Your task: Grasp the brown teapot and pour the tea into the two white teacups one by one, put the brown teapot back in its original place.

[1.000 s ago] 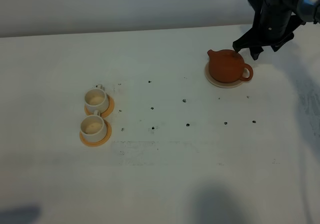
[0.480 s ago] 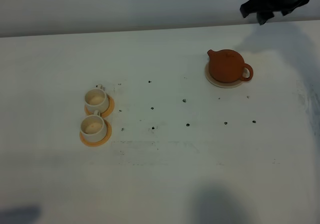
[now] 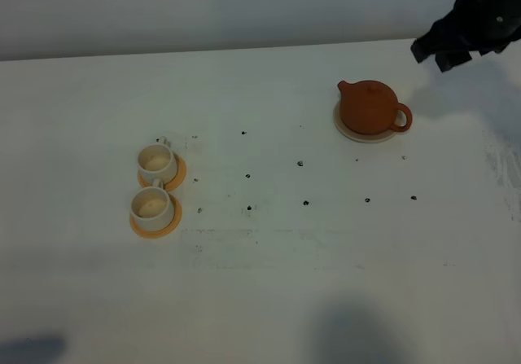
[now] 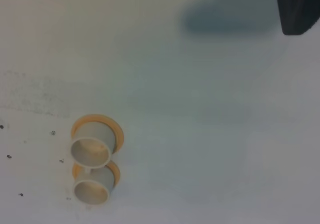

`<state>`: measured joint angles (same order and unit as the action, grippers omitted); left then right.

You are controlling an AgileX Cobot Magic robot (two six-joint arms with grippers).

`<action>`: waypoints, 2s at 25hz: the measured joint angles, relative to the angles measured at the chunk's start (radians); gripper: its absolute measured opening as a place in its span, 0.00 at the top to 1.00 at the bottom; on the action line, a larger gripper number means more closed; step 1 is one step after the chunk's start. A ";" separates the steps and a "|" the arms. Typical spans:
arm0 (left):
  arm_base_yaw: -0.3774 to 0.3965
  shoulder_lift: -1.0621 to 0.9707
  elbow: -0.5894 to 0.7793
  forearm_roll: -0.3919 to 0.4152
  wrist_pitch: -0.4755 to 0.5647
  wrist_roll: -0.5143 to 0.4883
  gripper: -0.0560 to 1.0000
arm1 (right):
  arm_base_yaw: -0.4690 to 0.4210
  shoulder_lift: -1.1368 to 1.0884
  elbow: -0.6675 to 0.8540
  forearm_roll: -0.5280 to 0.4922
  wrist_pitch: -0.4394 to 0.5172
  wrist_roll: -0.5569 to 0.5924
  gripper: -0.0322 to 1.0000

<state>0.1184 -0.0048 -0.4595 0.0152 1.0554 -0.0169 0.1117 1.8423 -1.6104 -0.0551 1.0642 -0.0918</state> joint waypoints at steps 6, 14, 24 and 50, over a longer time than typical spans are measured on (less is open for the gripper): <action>0.000 0.000 0.000 0.000 0.000 0.000 0.69 | 0.026 -0.120 0.231 0.004 -0.227 -0.194 0.50; 0.000 0.000 0.000 0.000 0.000 0.000 0.69 | 0.019 -0.107 0.393 0.008 -0.459 -0.450 0.50; 0.000 0.000 0.000 0.000 0.000 0.000 0.69 | -0.021 0.095 0.154 0.048 -0.234 -0.612 0.52; 0.000 0.000 0.000 0.000 0.000 0.000 0.69 | -0.037 0.336 -0.229 0.165 0.062 -0.617 0.56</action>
<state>0.1184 -0.0048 -0.4595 0.0152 1.0554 -0.0169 0.0746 2.1779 -1.8393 0.1101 1.1263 -0.7086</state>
